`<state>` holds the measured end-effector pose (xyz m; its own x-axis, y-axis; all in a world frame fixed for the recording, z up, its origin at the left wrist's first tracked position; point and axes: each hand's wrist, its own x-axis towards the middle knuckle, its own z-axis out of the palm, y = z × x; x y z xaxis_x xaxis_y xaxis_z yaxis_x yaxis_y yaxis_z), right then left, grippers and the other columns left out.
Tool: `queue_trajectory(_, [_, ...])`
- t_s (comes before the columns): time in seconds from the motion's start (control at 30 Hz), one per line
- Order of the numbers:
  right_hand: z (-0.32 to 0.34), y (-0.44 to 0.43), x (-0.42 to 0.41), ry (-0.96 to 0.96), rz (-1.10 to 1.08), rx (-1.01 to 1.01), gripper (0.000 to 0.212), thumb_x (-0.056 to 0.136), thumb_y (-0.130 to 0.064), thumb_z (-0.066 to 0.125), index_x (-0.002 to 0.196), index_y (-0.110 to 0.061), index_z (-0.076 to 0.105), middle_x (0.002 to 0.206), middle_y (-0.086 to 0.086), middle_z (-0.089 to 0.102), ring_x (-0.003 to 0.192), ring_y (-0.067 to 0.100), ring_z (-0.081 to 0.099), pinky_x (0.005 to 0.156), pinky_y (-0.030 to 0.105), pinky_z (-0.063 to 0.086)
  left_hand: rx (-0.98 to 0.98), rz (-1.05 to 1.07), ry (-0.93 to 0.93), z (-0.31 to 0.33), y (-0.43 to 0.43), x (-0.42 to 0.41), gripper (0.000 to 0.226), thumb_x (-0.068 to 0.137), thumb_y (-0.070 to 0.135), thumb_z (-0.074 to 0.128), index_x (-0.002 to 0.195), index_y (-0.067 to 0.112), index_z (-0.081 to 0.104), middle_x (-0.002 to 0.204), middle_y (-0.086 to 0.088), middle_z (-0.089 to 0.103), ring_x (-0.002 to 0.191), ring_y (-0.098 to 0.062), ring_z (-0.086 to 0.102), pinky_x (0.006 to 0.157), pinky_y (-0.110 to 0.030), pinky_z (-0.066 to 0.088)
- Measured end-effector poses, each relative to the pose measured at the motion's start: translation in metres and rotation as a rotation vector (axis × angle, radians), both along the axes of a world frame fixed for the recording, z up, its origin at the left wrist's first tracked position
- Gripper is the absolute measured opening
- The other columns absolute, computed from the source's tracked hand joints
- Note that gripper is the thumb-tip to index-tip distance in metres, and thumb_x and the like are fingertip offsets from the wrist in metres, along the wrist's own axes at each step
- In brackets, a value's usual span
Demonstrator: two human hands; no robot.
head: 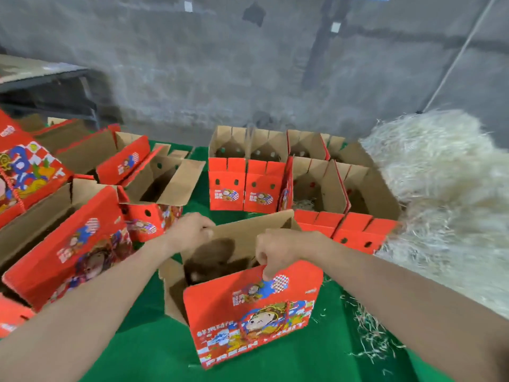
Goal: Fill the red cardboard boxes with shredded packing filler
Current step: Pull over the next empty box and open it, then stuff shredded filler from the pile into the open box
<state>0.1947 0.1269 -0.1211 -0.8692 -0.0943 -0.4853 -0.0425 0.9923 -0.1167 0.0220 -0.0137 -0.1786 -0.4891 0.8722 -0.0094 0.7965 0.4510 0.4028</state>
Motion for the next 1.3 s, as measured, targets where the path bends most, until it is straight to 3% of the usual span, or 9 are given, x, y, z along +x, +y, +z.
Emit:
queue_trajectory(0.1, [0.013,0.041,0.052,-0.133,-0.340,-0.322,0.021,0.081,-0.032,0.068,0.068,-0.014,0.065,0.059,-0.008,0.063,0.058,0.010,0.057,0.060,0.025,0.042,0.032,-0.207,-0.080,0.009,0.053,0.029,0.023,0.083,0.017,0.049,0.062,0.010,0.057,0.064,0.003,0.054,0.063,-0.012,0.048,0.064,-0.035,0.038])
queue_trajectory(0.17, [0.012,0.072,0.083,0.118,-0.580,-0.425,0.025,0.082,-0.040,0.065,0.073,-0.017,0.066,0.065,-0.010,0.065,0.064,0.008,0.061,0.065,0.021,0.043,0.044,-0.304,-0.136,0.005,0.085,0.051,0.020,0.087,0.010,0.055,0.072,0.014,0.067,0.074,0.008,0.064,0.071,-0.008,0.056,0.067,-0.028,0.039])
queue_trajectory(0.27, [-0.009,0.122,0.132,0.519,-0.760,0.010,0.033,0.079,-0.040,0.067,0.100,-0.015,0.061,0.096,0.001,0.060,0.098,0.020,0.056,0.081,0.026,0.040,0.047,-0.319,-0.124,-0.010,0.126,0.087,0.019,0.091,0.016,0.056,0.101,0.013,0.071,0.102,0.005,0.068,0.095,-0.011,0.060,0.087,-0.028,0.045])
queue_trajectory(0.37, [-0.046,0.143,0.167,0.280,-0.852,0.098,0.057,0.082,-0.031,0.063,0.133,-0.020,0.039,0.129,0.007,0.044,0.119,0.028,0.043,0.100,0.037,0.035,0.004,-0.236,0.022,-0.022,0.155,0.112,0.018,0.093,0.023,0.052,0.104,0.021,0.067,0.107,0.002,0.067,0.101,-0.020,0.059,0.085,-0.033,0.046])
queue_trajectory(0.77, [-0.059,0.195,0.174,0.425,-0.840,0.186,0.018,0.087,-0.014,0.046,0.095,-0.012,0.063,0.099,0.012,0.063,0.094,0.032,0.060,0.068,0.031,0.041,-0.350,-0.324,0.185,-0.014,0.194,0.130,0.021,0.086,0.037,0.062,0.068,0.032,0.052,0.078,0.014,0.059,0.072,-0.003,0.054,0.061,-0.025,0.041])
queue_trajectory(0.9, [-0.047,0.215,0.193,0.356,-0.693,-0.003,0.029,0.090,-0.028,0.048,0.101,-0.009,0.066,0.107,0.013,0.064,0.101,0.030,0.057,0.088,0.034,0.046,-0.080,-0.317,0.082,-0.003,0.224,0.175,0.017,0.083,0.036,0.066,0.099,0.030,0.067,0.097,0.013,0.067,0.084,-0.003,0.059,0.073,-0.019,0.046])
queue_trajectory(1.1, [-0.036,0.245,0.243,0.667,-0.776,-0.038,0.025,0.091,-0.028,0.050,0.108,-0.017,0.065,0.109,0.007,0.064,0.097,0.027,0.061,0.087,0.038,0.050,0.194,-0.339,-0.107,0.017,0.289,0.262,0.016,0.085,0.018,0.067,0.100,0.014,0.071,0.094,0.008,0.067,0.084,-0.004,0.058,0.071,-0.002,0.038])
queue_trajectory(1.2, [-0.022,0.282,0.283,0.889,-0.959,0.197,0.045,0.086,-0.030,0.058,0.130,-0.025,0.046,0.139,0.008,0.043,0.129,0.029,0.038,0.111,0.050,0.023,0.264,-0.314,-0.456,0.031,0.325,0.304,0.016,0.086,0.012,0.065,0.101,0.014,0.068,0.083,0.010,0.064,0.072,-0.001,0.058,0.060,-0.004,0.043])
queue_trajectory(1.3, [-0.006,0.334,0.336,0.628,-1.101,0.398,0.105,0.070,-0.047,0.072,0.146,-0.032,0.001,0.154,0.010,-0.014,0.138,0.040,-0.019,0.103,0.059,-0.015,0.249,-0.342,-0.607,0.041,0.355,0.336,0.015,0.086,0.014,0.064,0.096,0.027,0.063,0.089,0.007,0.064,0.082,-0.007,0.061,0.071,-0.017,0.049])
